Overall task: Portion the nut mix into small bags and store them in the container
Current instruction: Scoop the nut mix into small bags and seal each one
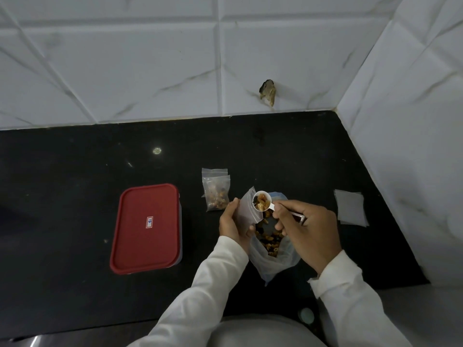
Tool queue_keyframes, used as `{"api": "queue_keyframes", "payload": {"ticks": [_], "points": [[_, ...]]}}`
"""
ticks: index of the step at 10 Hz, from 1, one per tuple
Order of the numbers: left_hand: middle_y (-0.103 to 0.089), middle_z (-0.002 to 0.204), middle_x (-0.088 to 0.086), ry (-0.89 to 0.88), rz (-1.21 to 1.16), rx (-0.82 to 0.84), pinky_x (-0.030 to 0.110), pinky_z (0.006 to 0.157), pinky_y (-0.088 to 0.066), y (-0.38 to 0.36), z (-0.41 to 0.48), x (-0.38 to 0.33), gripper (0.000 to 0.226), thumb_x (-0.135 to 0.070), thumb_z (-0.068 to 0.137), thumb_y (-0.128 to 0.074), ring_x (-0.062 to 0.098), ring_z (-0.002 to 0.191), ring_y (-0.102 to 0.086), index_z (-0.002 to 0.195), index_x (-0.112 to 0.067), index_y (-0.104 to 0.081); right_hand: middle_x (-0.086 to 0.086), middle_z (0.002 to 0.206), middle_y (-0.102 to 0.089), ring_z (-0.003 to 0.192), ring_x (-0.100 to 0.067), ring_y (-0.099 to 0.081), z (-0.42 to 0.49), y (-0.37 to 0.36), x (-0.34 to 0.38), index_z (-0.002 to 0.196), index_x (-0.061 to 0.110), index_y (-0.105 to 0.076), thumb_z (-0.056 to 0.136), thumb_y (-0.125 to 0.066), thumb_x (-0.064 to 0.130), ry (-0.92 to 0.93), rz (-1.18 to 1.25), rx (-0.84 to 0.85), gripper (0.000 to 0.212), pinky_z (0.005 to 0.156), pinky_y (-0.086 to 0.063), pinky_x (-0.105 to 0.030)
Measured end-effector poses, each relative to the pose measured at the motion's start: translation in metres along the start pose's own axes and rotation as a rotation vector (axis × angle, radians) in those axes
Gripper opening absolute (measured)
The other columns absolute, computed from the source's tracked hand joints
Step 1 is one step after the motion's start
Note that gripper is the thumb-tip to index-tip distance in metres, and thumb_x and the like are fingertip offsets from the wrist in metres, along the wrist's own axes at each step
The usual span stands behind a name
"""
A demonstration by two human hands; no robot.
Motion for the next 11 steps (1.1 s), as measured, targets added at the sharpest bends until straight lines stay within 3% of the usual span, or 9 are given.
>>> {"api": "queue_keyframes", "payload": {"ticks": [2, 3, 4, 5, 7, 8, 9, 10, 11], "points": [[-0.062, 0.125, 0.011, -0.013, 0.044, 0.023, 0.023, 0.047, -0.051, -0.003, 0.005, -0.001, 0.043, -0.038, 0.08, -0.072, 0.029, 0.109, -0.062, 0.12, -0.022, -0.066, 0.015, 0.073, -0.067, 0.068, 0.0, -0.066, 0.002, -0.002, 0.006, 0.099, 0.021, -0.075, 0.088, -0.064, 0.033, 0.113, -0.095, -0.026, 0.019, 0.064, -0.056, -0.017], [-0.064, 0.122, 0.012, -0.008, 0.049, 0.033, 0.025, 0.049, -0.052, -0.006, 0.004, 0.0, 0.042, -0.038, 0.081, -0.071, 0.029, 0.107, -0.064, 0.119, -0.021, -0.067, 0.014, 0.074, -0.069, 0.076, -0.005, -0.063, 0.003, -0.005, 0.013, 0.096, 0.029, -0.076, 0.09, -0.063, 0.032, 0.196, -0.159, -0.022, 0.015, 0.066, -0.046, -0.005], [-0.066, 0.12, 0.012, -0.003, 0.042, 0.048, 0.023, 0.047, -0.051, -0.01, 0.003, 0.002, 0.042, -0.037, 0.081, -0.071, 0.028, 0.103, -0.065, 0.119, -0.021, -0.067, -0.005, 0.075, -0.07, 0.067, -0.018, -0.064, 0.002, -0.007, 0.024, 0.098, 0.007, -0.076, 0.084, -0.064, -0.002, 0.294, -0.339, -0.038, 0.02, 0.062, -0.046, -0.014], [-0.064, 0.124, 0.012, 0.004, 0.029, 0.063, 0.021, 0.045, -0.05, -0.014, 0.004, 0.003, 0.048, -0.038, 0.08, -0.072, 0.029, 0.107, -0.063, 0.125, -0.023, -0.064, -0.01, 0.068, -0.067, 0.057, -0.029, -0.064, 0.002, -0.011, 0.033, 0.095, 0.001, -0.074, 0.072, -0.066, -0.017, 0.405, -0.483, -0.03, 0.03, 0.051, -0.05, -0.033], [-0.063, 0.126, 0.014, 0.019, 0.007, 0.12, 0.02, 0.044, -0.05, -0.021, 0.006, 0.004, 0.052, -0.039, 0.08, -0.072, 0.026, 0.098, -0.065, 0.127, -0.017, -0.063, -0.007, 0.073, -0.068, 0.062, -0.025, -0.066, 0.005, -0.006, 0.039, 0.094, 0.002, -0.073, 0.067, -0.066, -0.017, 0.511, -0.629, -0.032, 0.034, 0.051, -0.056, -0.039], [-0.069, 0.114, 0.013, 0.025, -0.006, 0.181, 0.018, 0.042, -0.049, -0.027, -0.001, 0.004, 0.048, -0.038, 0.084, -0.068, 0.021, 0.081, -0.068, 0.124, -0.011, -0.065, -0.002, 0.073, -0.068, 0.062, -0.019, -0.064, 0.005, -0.001, 0.039, 0.095, 0.006, -0.074, 0.061, -0.072, -0.016, 0.553, -0.718, -0.071, 0.04, 0.05, -0.054, -0.031], [-0.072, 0.101, 0.013, 0.032, -0.009, 0.22, 0.019, 0.041, -0.048, -0.029, -0.003, 0.005, 0.045, -0.037, 0.084, -0.067, 0.019, 0.071, -0.068, 0.119, -0.007, -0.068, -0.001, 0.072, -0.067, 0.061, -0.017, -0.064, 0.0, 0.004, 0.04, 0.096, 0.007, -0.074, 0.07, -0.063, -0.011, 0.592, -0.676, -0.101, 0.033, 0.05, -0.053, -0.03], [-0.071, 0.106, 0.015, 0.048, -0.017, 0.231, 0.018, 0.042, -0.048, -0.026, -0.002, 0.005, 0.046, -0.037, 0.082, -0.069, 0.019, 0.074, -0.065, 0.117, -0.007, -0.069, 0.004, 0.076, -0.065, 0.064, -0.006, -0.059, 0.001, 0.009, 0.033, 0.093, 0.012, -0.069, 0.093, -0.044, 0.011, 0.583, -0.511, -0.188, 0.025, 0.052, -0.051, -0.021], [-0.069, 0.108, 0.015, 0.071, -0.044, 0.228, 0.018, 0.041, -0.049, -0.021, 0.0, 0.004, 0.045, -0.036, 0.083, -0.068, 0.018, 0.07, -0.064, 0.117, -0.007, -0.069, 0.007, 0.081, -0.066, 0.07, 0.011, -0.057, 0.006, 0.022, 0.011, 0.094, 0.006, -0.072, 0.087, -0.066, 0.007, 0.42, -0.363, -0.247, 0.009, 0.064, -0.047, -0.004]]}}
Point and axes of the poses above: each hand's wrist, its own z-axis towards the middle knuckle, its own y-axis out of the back of the hand, x = y × z, the point moved 6 cm from there along z, towards the middle knuckle
